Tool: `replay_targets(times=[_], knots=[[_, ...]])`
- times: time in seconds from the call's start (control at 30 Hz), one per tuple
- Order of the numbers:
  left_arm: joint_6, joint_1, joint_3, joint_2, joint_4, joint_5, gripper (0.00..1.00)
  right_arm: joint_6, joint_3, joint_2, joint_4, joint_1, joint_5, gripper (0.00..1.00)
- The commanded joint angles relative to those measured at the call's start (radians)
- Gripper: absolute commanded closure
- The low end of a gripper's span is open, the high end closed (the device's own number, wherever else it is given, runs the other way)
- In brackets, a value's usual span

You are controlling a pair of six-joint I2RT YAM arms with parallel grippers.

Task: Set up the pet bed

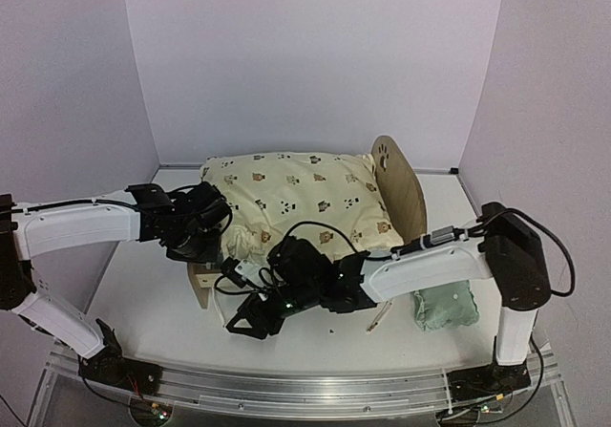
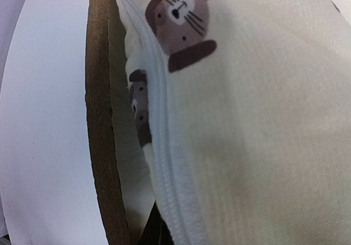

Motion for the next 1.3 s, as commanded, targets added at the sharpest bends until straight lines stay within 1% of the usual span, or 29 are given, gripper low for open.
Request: replay_targets(times=[0.0, 0.2, 0.5, 0.7, 0.8, 1.07, 1.27], knots=[[0.008, 0.001, -0.015, -0.022, 0.012, 0.003, 1.0, 0.024, 0.006, 0.115, 0.286, 0.009, 0.141, 0.43], [0.014, 0.001, -0.032, -0.036, 0.019, 0.008, 1.0, 0.054, 0.066, 0.251, 0.391, 0.029, 0.225, 0.44], [0.034, 0.001, -0.032, -0.039, 0.021, 0.026, 1.0, -0.02, 0.176, 0.402, 0.42, 0.076, 0.428, 0.44], [0.048, 0.001, -0.033, -0.04, 0.028, 0.04, 1.0, -0.049, 0.248, 0.491, 0.432, 0.089, 0.508, 0.45], [0.049, 0.001, -0.038, -0.041, 0.032, 0.044, 1.0, -0.053, 0.277, 0.523, 0.432, 0.093, 0.53, 0.5], [0.054, 0.001, -0.043, -0.048, 0.033, 0.048, 1.0, -0.073, 0.318, 0.561, 0.443, 0.097, 0.552, 0.74], [0.054, 0.001, -0.05, -0.067, 0.032, 0.044, 1.0, -0.091, 0.334, 0.567, 0.459, 0.104, 0.509, 0.88]])
